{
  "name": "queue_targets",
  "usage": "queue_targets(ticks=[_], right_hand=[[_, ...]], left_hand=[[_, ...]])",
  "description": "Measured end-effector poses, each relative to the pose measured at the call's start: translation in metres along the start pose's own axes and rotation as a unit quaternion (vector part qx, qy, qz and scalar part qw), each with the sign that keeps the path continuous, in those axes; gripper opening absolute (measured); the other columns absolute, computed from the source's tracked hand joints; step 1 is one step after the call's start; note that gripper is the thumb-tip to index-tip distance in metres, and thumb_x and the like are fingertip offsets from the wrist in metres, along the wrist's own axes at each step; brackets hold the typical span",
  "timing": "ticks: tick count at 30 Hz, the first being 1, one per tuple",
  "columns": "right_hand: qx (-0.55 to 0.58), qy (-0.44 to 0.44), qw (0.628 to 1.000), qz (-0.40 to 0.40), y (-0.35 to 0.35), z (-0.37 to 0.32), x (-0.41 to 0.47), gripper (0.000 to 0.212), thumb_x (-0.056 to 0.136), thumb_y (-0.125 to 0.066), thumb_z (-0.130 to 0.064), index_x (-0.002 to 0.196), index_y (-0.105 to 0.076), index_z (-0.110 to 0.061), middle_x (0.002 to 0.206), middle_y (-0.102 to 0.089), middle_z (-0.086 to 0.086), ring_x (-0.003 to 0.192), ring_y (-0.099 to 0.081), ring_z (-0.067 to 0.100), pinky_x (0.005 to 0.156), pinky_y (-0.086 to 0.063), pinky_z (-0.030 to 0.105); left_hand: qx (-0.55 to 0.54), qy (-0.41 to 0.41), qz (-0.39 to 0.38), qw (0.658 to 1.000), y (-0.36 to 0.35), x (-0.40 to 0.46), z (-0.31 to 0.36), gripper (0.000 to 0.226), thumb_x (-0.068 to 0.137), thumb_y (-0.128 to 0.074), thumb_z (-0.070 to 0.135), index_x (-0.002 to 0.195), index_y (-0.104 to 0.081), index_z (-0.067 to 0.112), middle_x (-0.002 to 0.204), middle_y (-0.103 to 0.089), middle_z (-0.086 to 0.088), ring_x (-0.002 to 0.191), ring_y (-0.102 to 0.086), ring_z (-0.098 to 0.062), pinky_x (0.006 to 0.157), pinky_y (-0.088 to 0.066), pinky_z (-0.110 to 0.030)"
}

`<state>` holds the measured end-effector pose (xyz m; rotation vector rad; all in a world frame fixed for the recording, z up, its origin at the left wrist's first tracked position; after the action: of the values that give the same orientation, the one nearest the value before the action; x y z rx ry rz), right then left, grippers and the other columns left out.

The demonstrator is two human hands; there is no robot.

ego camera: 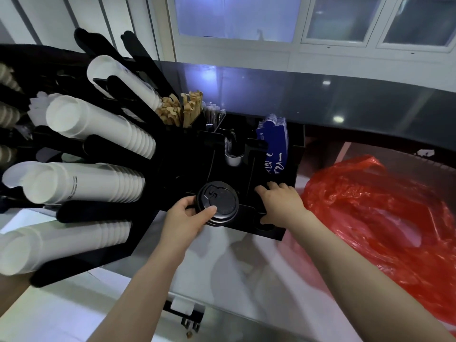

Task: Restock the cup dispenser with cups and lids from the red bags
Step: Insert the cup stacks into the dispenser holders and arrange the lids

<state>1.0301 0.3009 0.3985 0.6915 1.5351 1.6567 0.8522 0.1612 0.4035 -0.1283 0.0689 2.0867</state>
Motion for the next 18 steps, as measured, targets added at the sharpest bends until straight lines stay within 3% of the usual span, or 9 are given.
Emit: queue_targets(ticks=[8,12,15,18], right_hand=[[0.107,-0.013,0.994,0.014,0.013,0.011,-0.007,0.094,0.064,-0.080,-0.044,0.144,-0.033,-0.026,0.127,-0.051,0.010,0.114,-0.042,0.033,0.093,-0.041,0.036],[0.153,-0.030,0.986,0.063,0.021,0.015,-0.017,0.089,0.066,-0.078,-0.042,0.142,-0.035,-0.027,0.133,-0.048,0.009,0.118,-0.042,0.032,0.097,-0.042,0.037],[0.240,-0.032,0.963,0.116,0.032,0.018,-0.027,0.085,0.066,-0.079,-0.040,0.140,-0.038,-0.029,0.137,-0.045,0.007,0.122,-0.044,0.030,0.098,-0.041,0.034],[0.370,0.004,0.913,0.170,0.044,0.012,-0.038,0.081,0.066,-0.083,-0.034,0.136,-0.043,-0.028,0.131,-0.047,-0.003,0.121,-0.046,0.014,0.095,-0.035,0.019]], left_hand=[[0.005,0.005,0.008,1.000,0.008,-0.003,0.003,0.026,0.082,-0.072,0.012,0.105,-0.062,0.017,0.088,-0.073,0.002,0.068,-0.067,0.004,0.053,-0.045,-0.008],[0.003,0.008,0.009,1.000,0.007,-0.003,0.003,0.026,0.082,-0.072,0.012,0.106,-0.062,0.017,0.086,-0.073,0.003,0.067,-0.067,0.003,0.052,-0.045,-0.009],[0.004,0.006,0.006,1.000,0.004,-0.002,0.003,0.025,0.082,-0.072,0.012,0.105,-0.062,0.017,0.082,-0.073,0.005,0.066,-0.066,0.003,0.051,-0.045,-0.010],[0.003,0.002,-0.005,1.000,0.000,0.000,0.004,0.024,0.082,-0.072,0.011,0.104,-0.062,0.016,0.077,-0.074,0.007,0.065,-0.066,0.003,0.052,-0.046,-0.010]])
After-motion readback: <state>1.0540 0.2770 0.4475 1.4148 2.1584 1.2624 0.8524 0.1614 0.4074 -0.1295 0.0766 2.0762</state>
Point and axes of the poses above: each hand's wrist, its own x-axis towards the middle knuckle, its own y-axis out of the back of the hand, z = x × y, the point moved 2 cm from there along x, towards the middle knuckle
